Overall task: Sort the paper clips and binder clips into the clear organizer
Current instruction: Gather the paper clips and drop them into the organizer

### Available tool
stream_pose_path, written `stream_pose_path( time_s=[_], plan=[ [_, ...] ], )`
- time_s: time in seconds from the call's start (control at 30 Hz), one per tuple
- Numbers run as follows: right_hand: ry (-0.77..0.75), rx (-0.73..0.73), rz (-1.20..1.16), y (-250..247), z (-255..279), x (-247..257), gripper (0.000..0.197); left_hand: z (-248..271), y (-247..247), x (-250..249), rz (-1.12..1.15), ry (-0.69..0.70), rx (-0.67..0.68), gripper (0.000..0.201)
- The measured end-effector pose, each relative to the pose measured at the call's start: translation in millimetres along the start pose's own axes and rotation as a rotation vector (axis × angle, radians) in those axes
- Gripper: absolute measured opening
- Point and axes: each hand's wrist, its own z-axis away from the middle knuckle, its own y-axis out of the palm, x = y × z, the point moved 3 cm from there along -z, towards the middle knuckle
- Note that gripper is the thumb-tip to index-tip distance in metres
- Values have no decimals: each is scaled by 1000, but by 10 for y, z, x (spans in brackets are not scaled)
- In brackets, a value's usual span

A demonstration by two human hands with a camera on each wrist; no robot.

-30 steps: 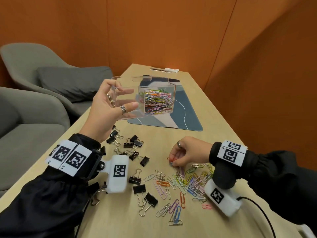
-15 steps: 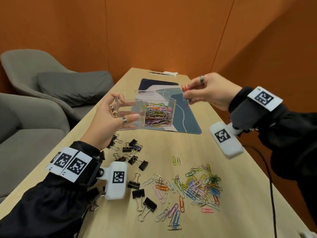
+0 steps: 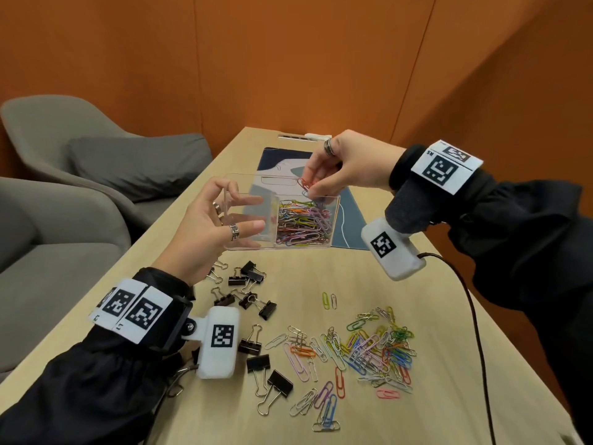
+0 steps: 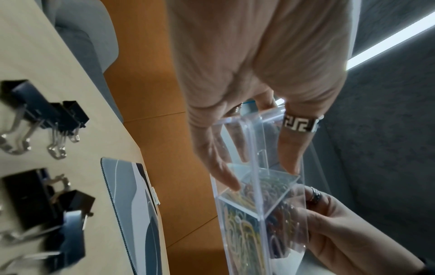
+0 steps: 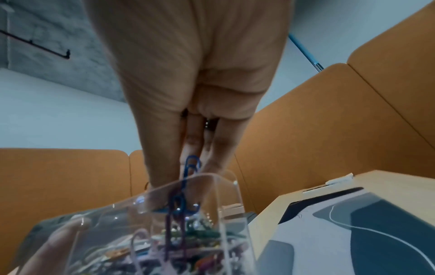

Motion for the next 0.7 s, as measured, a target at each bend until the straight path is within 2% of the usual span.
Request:
stream_pose_path(
  time_s=[0.1,0.23,0.33,0.5,0.7],
  plan=[
    [3,41,54,-26,-6,27,15,1,2,10,9,0,2,40],
    [-2,92,119,-24,-4,62,8,2,19,19,4,-13,9,47],
    [-11,112,193,-40,-11,60,5,8,27,15,11,-10,8,42],
    [5,167,282,-61,-8,29,7,-7,17,34,26,5,25,42],
    [-24,147,350,-69,13,51,13,-12,7,56,47,4,25,48]
  ],
)
